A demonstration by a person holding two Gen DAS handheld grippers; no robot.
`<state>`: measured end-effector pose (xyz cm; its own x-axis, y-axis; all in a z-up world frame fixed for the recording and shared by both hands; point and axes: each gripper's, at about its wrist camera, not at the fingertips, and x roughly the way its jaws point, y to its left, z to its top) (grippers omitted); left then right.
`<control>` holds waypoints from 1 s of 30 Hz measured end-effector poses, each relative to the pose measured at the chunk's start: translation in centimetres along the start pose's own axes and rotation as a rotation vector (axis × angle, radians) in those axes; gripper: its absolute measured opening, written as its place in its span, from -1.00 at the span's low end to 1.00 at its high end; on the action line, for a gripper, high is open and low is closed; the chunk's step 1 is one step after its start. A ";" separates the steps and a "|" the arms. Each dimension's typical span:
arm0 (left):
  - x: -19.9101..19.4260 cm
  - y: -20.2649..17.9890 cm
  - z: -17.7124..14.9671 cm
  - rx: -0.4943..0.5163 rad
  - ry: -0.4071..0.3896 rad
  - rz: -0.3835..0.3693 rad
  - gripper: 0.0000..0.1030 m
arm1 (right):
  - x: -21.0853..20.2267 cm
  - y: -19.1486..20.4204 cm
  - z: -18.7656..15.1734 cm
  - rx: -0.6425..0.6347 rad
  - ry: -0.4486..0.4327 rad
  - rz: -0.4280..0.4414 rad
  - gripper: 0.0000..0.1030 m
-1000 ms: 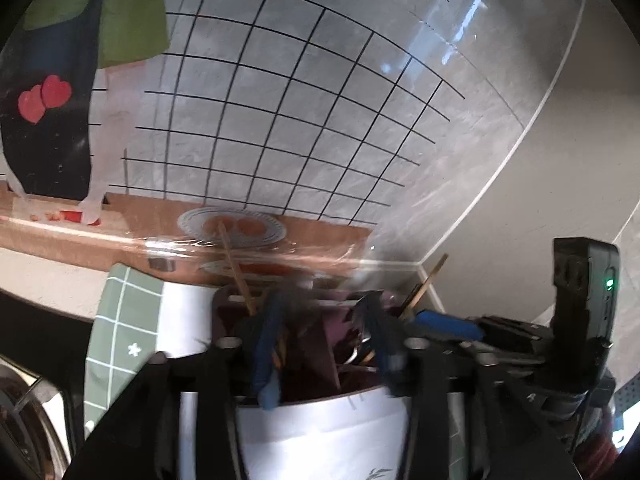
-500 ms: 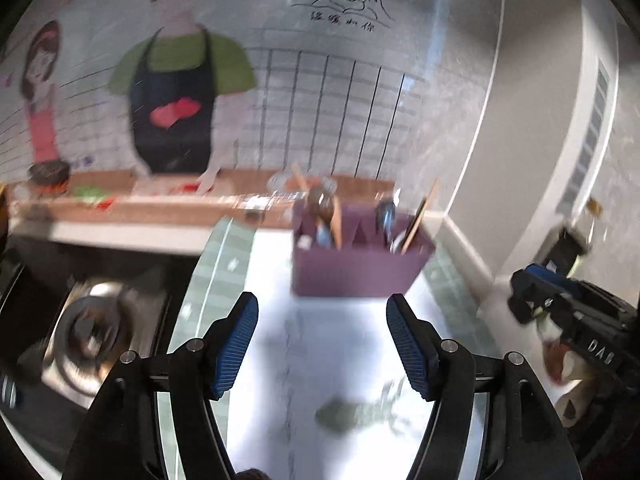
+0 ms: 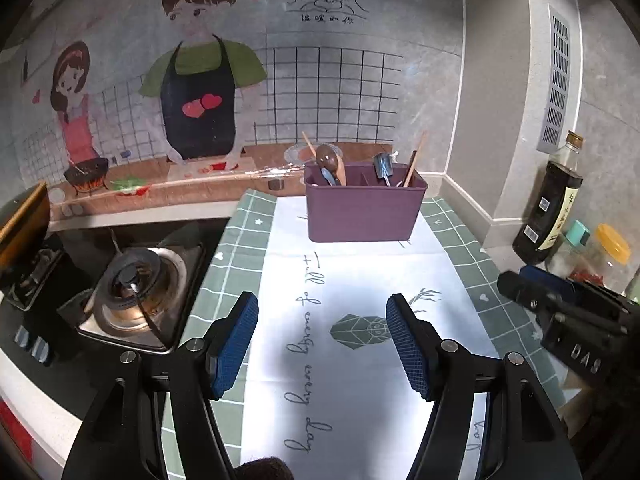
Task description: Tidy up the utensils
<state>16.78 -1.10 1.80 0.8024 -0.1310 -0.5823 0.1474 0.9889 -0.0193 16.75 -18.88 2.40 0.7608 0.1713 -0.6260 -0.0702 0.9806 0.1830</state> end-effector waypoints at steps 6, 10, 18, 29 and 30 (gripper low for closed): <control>-0.6 -0.1 0.0 -0.007 0.002 -0.011 0.30 | -0.7 0.6 -0.2 -0.019 -0.015 -0.004 -0.39; -0.7 0.0 0.0 -0.009 0.002 -0.013 0.30 | -1.0 0.5 0.1 -0.019 -0.023 -0.007 -0.39; -0.9 -0.1 -0.1 -0.017 0.002 -0.012 0.30 | -1.2 0.7 0.1 -0.032 -0.027 -0.006 -0.39; -0.7 -0.2 0.0 -0.019 0.005 -0.015 0.30 | -1.1 0.6 0.2 -0.035 -0.027 -0.003 -0.39; -0.8 -0.2 0.0 -0.020 0.005 -0.014 0.30 | -1.1 0.6 0.2 -0.037 -0.026 -0.004 -0.39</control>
<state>16.12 -1.20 2.21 0.7976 -0.1445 -0.5857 0.1470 0.9882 -0.0436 15.95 -18.53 3.35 0.7778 0.1652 -0.6065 -0.0908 0.9843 0.1516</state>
